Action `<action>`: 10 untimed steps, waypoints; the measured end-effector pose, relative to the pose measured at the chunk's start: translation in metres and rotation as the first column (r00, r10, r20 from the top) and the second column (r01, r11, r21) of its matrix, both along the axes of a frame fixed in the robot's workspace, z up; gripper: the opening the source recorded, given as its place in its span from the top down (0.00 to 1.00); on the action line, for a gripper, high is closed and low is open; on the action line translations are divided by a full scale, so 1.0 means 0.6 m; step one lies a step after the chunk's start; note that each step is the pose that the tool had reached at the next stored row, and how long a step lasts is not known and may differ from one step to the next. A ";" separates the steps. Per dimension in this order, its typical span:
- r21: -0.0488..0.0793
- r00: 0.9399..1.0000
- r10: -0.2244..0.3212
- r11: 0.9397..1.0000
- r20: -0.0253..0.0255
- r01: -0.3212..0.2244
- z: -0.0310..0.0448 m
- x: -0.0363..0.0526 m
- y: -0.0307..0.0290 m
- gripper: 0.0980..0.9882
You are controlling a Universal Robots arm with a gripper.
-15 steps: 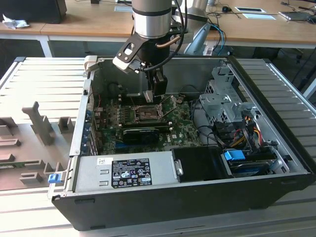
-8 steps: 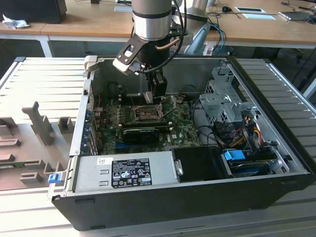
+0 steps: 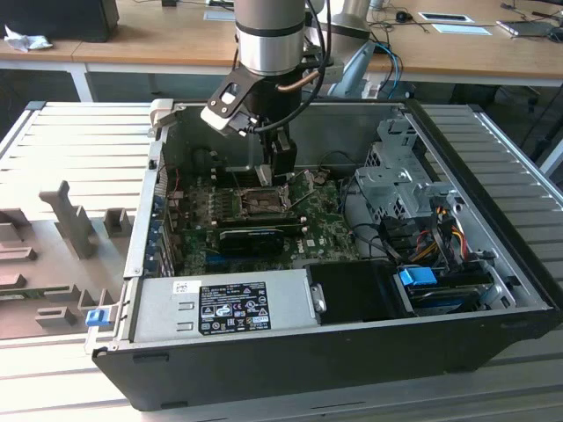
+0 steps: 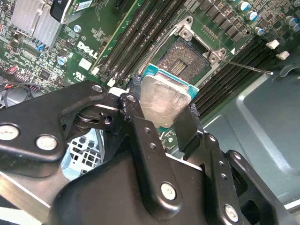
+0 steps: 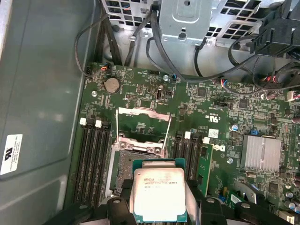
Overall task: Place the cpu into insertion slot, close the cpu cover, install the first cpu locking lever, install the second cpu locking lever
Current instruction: 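Place the cpu into insertion slot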
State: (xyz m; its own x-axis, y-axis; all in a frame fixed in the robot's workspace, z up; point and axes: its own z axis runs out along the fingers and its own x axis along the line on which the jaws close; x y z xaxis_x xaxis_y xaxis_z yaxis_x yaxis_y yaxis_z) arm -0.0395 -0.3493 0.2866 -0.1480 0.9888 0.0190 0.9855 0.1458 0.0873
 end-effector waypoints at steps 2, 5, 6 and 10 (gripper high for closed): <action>0.000 1.000 -0.001 1.000 0.000 0.001 -0.002 0.000 0.0000 0.52; 0.000 1.000 -0.003 1.000 0.000 0.003 -0.004 0.000 0.0000 0.52; 0.000 1.000 -0.003 1.000 0.000 0.003 -0.004 0.000 0.0000 0.52; 0.000 1.000 -0.005 1.000 0.000 0.005 -0.006 0.000 0.0000 0.52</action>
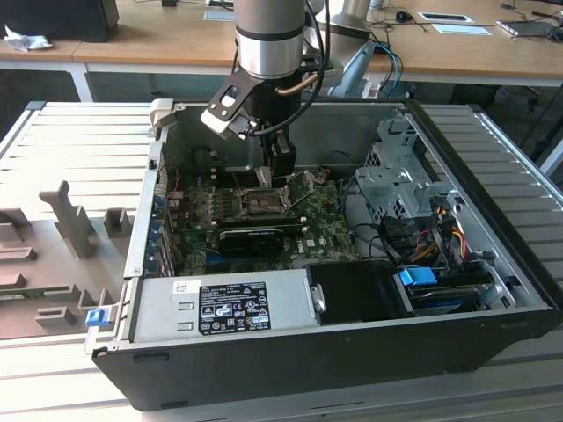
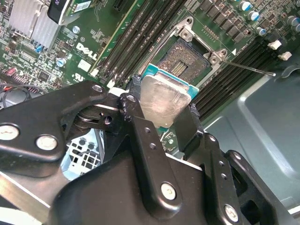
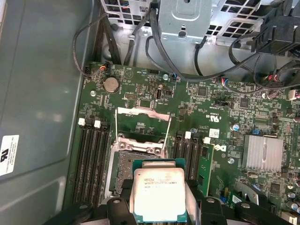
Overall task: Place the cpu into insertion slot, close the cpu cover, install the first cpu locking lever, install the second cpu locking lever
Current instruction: 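Place the cpu into insertion slot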
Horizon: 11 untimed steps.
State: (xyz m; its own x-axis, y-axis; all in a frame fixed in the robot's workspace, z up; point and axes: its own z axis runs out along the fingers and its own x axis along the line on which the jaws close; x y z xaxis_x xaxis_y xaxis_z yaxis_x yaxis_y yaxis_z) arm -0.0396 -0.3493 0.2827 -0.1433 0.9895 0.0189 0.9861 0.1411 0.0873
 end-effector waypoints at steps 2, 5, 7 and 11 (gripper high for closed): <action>0.000 1.000 -0.001 1.000 0.000 0.001 -0.001 0.000 0.0000 0.52; 0.000 1.000 -0.002 1.000 0.000 0.002 -0.004 0.000 0.0000 0.52; 0.000 1.000 -0.003 1.000 0.000 0.003 -0.005 0.000 0.0000 0.52; 0.000 1.000 -0.004 1.000 0.000 0.004 -0.007 0.000 0.0000 0.52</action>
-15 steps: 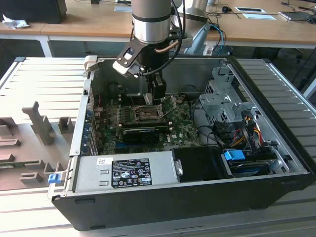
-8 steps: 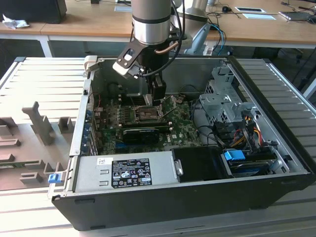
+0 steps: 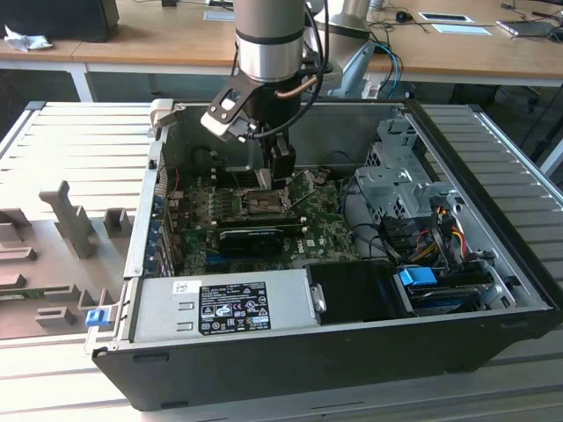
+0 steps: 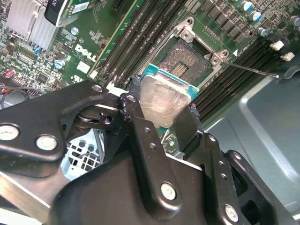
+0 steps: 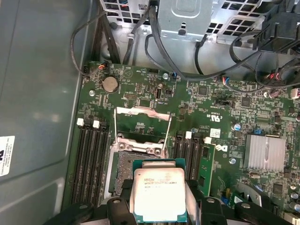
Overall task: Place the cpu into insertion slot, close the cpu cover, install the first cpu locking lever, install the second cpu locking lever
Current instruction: 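Place the cpu into insertion slot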
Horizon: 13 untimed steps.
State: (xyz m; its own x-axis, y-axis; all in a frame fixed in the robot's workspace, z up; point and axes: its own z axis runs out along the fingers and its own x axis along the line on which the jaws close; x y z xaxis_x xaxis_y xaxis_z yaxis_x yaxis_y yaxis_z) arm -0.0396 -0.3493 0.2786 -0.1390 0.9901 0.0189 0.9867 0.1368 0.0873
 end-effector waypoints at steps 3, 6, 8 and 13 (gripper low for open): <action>0.000 1.000 -0.002 1.000 0.000 0.002 -0.003 0.000 0.0000 0.52; 0.000 1.000 -0.003 1.000 0.000 0.003 -0.005 0.000 0.0000 0.52; 0.000 1.000 -0.003 1.000 0.000 0.003 -0.006 0.000 0.0000 0.52; 0.000 1.000 -0.005 1.000 0.000 0.005 -0.009 0.000 0.0000 0.52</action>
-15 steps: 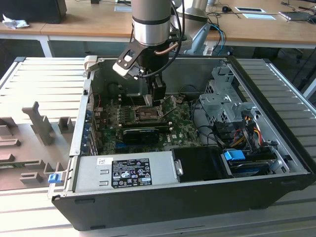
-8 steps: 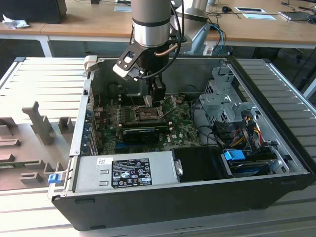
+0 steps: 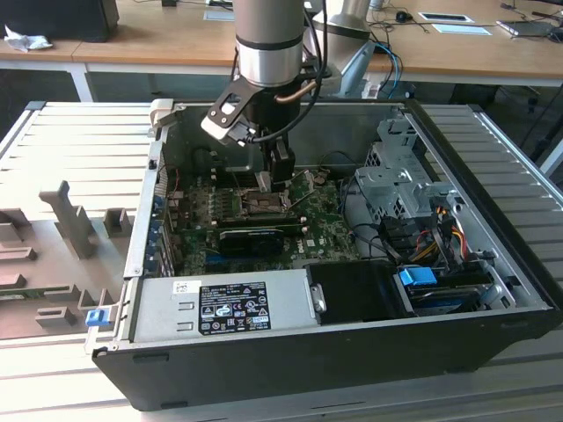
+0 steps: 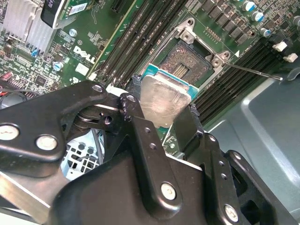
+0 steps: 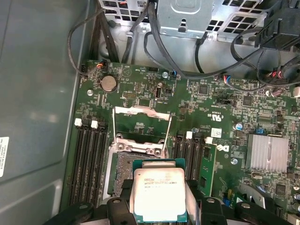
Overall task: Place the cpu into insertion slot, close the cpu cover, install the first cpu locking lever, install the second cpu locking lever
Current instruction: 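Place the cpu into insertion slot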
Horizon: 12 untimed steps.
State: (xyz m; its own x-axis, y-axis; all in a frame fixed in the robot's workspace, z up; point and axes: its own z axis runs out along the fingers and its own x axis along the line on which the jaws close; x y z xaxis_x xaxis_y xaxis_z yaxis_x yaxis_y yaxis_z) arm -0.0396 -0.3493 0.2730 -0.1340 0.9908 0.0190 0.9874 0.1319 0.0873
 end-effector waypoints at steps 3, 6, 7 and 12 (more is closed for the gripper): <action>0.000 1.000 -0.001 1.000 0.000 0.001 -0.002 0.000 0.0000 0.52; 0.000 1.000 -0.002 1.000 0.000 0.002 -0.004 0.000 0.0000 0.52; 0.000 1.000 -0.002 1.000 0.000 0.002 -0.004 0.000 0.0000 0.52; 0.000 1.000 -0.004 1.000 0.000 0.004 -0.007 0.000 0.0000 0.52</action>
